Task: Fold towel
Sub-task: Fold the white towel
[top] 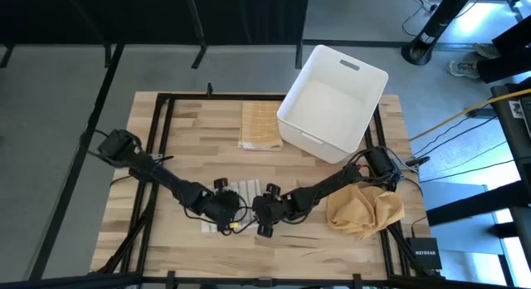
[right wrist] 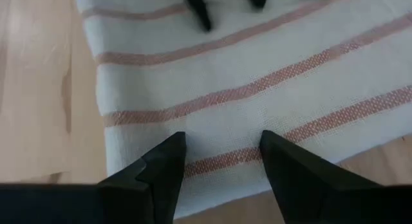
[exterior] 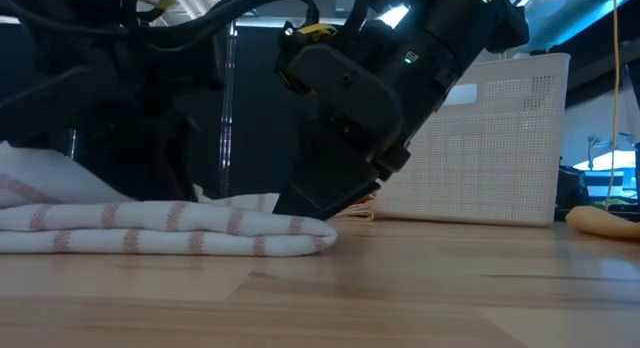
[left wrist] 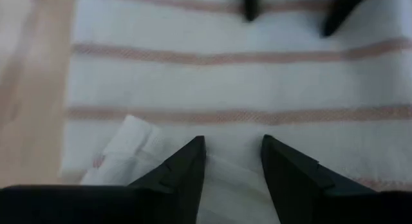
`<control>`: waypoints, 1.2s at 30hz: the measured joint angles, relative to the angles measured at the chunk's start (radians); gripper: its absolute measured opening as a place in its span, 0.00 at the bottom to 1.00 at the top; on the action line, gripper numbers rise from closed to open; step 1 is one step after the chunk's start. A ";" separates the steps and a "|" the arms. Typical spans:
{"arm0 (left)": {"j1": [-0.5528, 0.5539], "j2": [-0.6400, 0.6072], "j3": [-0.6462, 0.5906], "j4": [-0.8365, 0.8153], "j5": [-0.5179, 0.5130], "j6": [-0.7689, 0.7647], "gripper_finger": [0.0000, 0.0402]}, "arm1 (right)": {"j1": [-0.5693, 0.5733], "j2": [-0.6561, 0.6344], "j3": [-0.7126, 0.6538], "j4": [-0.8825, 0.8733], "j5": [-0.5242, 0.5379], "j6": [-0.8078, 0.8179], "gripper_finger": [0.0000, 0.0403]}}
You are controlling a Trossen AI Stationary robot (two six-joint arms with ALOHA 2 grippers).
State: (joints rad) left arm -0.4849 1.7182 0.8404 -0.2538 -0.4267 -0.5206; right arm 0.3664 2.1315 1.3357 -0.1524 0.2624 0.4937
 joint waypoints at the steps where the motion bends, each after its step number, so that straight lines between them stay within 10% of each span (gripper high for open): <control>1: 0.005 -0.009 0.004 -0.047 0.001 -0.023 0.36 | 0.000 0.000 0.000 -0.001 0.000 0.000 0.51; 14: -0.166 -0.235 0.082 -0.820 -0.025 -0.553 0.36 | 0.000 0.001 0.000 -0.006 0.001 0.001 0.51; 21: -0.294 -0.264 0.083 -0.467 -0.352 -0.439 0.36 | 0.000 0.001 0.000 0.002 0.001 0.001 0.51; 36: -0.294 -0.192 -0.091 -0.433 -0.181 -0.657 0.36 | 0.000 0.002 0.003 0.023 -0.002 -0.001 0.51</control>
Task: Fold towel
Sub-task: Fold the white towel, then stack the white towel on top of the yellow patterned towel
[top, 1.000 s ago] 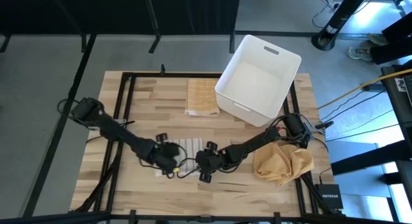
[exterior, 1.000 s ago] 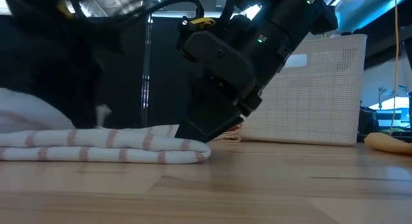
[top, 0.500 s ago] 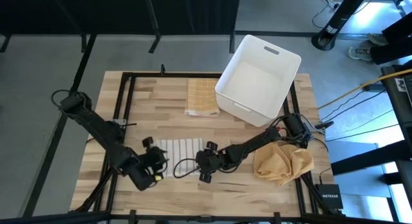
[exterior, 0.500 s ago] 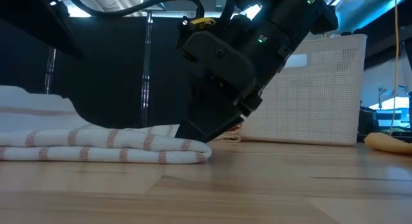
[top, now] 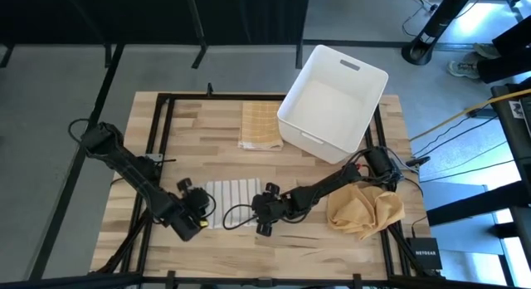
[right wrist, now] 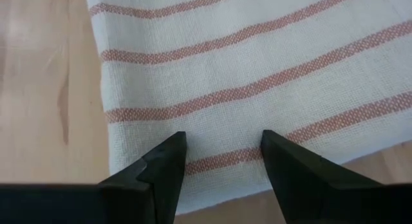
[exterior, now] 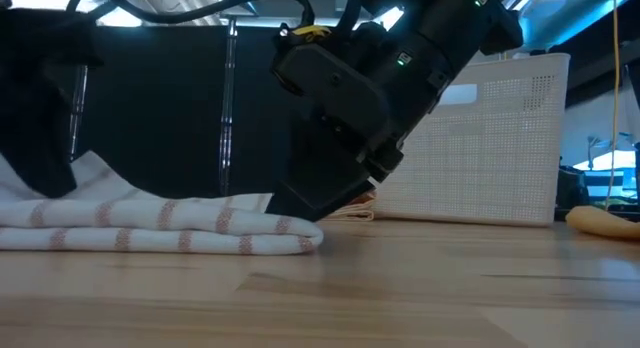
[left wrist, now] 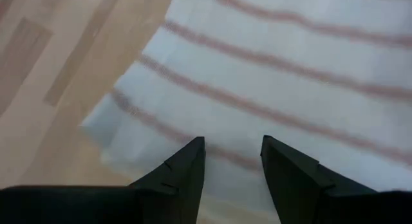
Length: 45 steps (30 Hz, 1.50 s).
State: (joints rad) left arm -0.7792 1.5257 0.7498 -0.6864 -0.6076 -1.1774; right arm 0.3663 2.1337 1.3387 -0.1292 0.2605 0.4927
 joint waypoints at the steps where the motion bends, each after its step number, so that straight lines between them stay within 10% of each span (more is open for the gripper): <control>1: 0.000 0.000 0.000 0.011 -0.012 -0.003 0.36 | 0.000 0.001 0.001 0.004 -0.002 0.000 0.51; 25: 0.050 -0.001 0.000 0.122 -0.087 0.116 0.36 | 0.000 0.002 0.003 0.075 0.000 -0.003 0.51; 32: 0.082 0.000 -0.033 0.287 -0.089 0.228 0.36 | -0.025 -0.052 0.005 0.125 -0.044 -0.245 0.51; 45: 0.073 0.003 -0.157 0.552 0.106 0.084 0.36 | -0.038 -0.012 -0.016 -0.014 -0.223 -0.320 0.51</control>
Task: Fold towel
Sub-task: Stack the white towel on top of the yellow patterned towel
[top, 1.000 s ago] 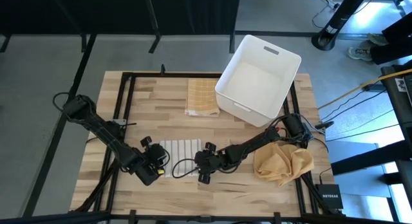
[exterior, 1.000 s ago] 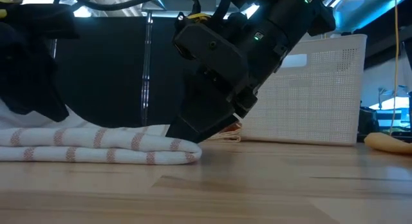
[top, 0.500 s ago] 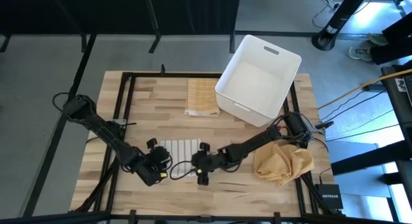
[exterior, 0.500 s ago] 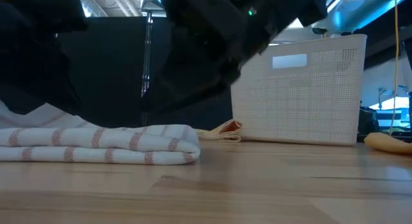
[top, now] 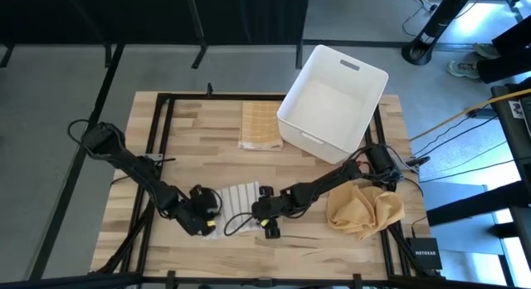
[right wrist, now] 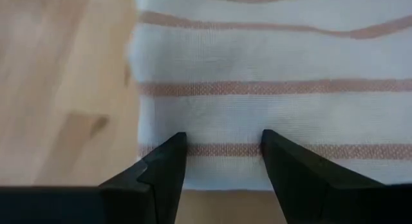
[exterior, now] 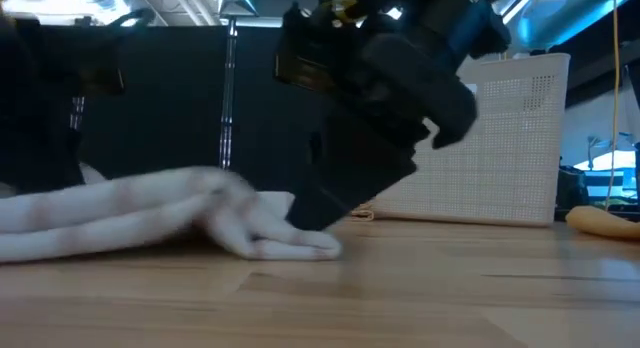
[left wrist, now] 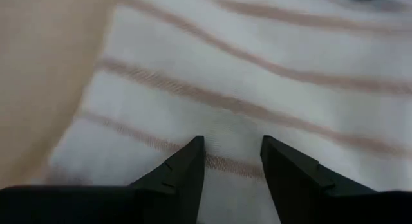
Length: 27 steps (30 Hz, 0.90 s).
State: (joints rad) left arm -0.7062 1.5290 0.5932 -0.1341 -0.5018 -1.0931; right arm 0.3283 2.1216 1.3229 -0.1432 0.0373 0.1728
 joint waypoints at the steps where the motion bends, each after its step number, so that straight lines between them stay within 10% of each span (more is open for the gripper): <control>1: -0.004 0.001 -0.005 0.053 0.005 0.001 0.36 | -0.001 -0.002 0.003 -0.043 0.002 -0.028 0.51; 12: -0.011 -0.004 0.017 0.167 0.000 0.160 0.36 | 0.027 -0.154 0.193 -0.541 0.047 -0.019 0.51; 27: 0.081 -0.053 0.028 -0.228 -0.089 0.160 0.36 | 0.092 -0.170 -0.177 0.066 0.411 0.525 0.51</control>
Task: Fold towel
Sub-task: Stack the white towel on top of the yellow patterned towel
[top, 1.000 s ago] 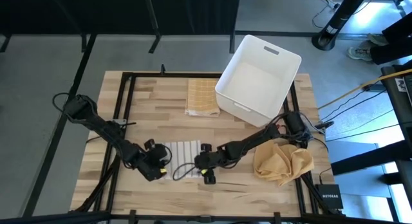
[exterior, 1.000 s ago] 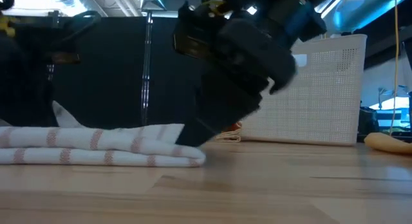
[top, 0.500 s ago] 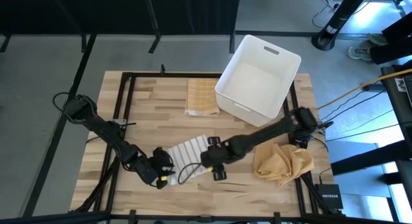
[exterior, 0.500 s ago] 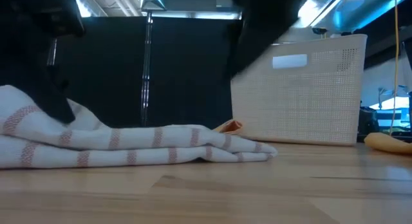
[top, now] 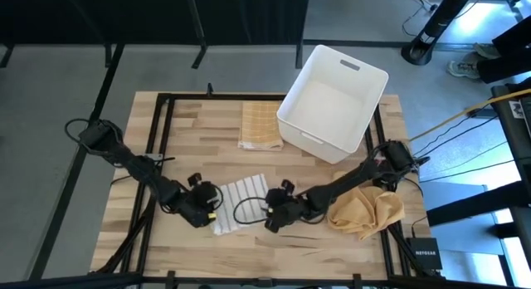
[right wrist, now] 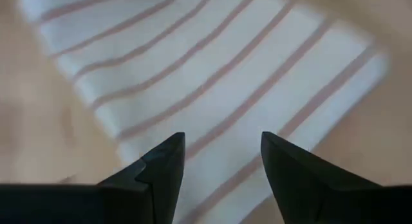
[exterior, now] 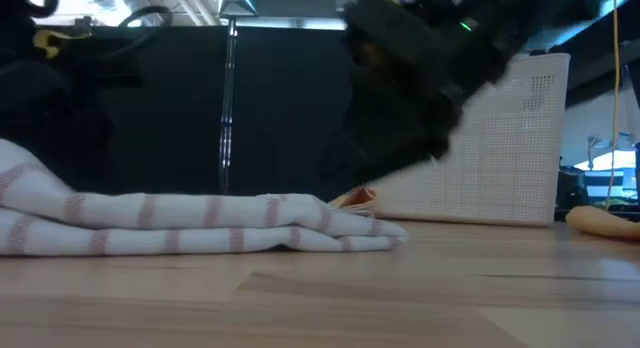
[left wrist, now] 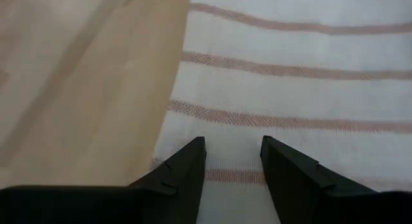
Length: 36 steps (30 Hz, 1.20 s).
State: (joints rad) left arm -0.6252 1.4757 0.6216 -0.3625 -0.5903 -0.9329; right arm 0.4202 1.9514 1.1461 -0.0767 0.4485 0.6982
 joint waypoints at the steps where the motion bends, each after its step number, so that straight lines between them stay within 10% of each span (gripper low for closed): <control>1: 0.010 0.000 0.000 0.000 0.001 0.012 0.36 | 0.000 0.000 -0.033 0.046 -0.030 0.028 0.51; 16: -0.073 0.004 0.033 0.033 0.216 -0.172 0.36 | -0.065 0.097 -0.051 0.180 -0.014 -0.131 0.51; 24: -0.101 -0.041 0.191 -0.168 0.160 -0.051 0.36 | -0.110 -0.011 0.084 -0.215 -0.177 -0.206 0.51; 30: -0.030 -0.055 0.203 -0.113 -0.040 0.177 0.36 | -0.034 -0.147 0.056 -0.361 0.045 -0.174 0.51; 36: 0.141 -0.053 0.198 0.027 0.086 0.484 0.37 | 0.037 -0.164 -0.017 -0.335 0.205 -0.078 0.51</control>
State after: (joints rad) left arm -0.4843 1.4227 0.8192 -0.3354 -0.5043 -0.4492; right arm 0.4568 1.7870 1.1288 -0.4119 0.6537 0.6206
